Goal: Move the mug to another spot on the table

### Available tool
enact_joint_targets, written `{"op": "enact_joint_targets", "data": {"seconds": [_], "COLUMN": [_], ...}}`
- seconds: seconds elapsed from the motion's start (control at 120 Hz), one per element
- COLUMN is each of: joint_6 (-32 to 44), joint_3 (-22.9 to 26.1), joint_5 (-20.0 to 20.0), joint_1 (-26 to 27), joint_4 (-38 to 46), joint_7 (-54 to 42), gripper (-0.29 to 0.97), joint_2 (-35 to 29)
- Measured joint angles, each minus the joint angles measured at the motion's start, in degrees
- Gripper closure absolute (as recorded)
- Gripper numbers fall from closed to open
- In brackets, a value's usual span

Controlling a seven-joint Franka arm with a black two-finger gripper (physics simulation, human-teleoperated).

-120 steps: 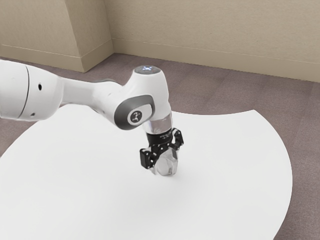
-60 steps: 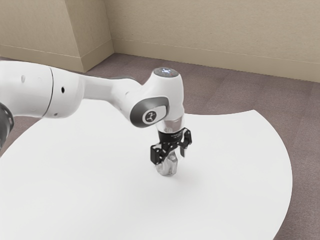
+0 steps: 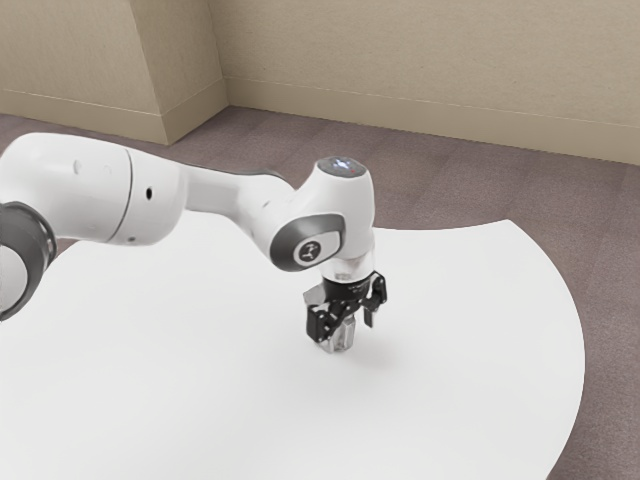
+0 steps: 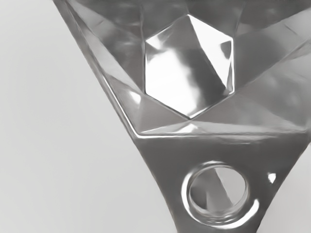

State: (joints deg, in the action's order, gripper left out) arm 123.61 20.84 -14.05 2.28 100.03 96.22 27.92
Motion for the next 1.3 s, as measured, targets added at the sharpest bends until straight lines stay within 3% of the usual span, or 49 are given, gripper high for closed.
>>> {"op": "enact_joint_targets", "data": {"seconds": [1.017,1.15,1.3], "joint_6": [2.28,2.34,2.39], "joint_3": [-1.82,-1.87,-1.86], "joint_5": [-1.3,-1.36,-2.32], "joint_1": [0.0,0.0,0.02], "joint_4": [-4.88,-5.29,-5.35], "joint_7": [2.62,2.88,3.08], "gripper": [0.01,0.07,0.25], "joint_2": [6.29,6.68,6.76]}}
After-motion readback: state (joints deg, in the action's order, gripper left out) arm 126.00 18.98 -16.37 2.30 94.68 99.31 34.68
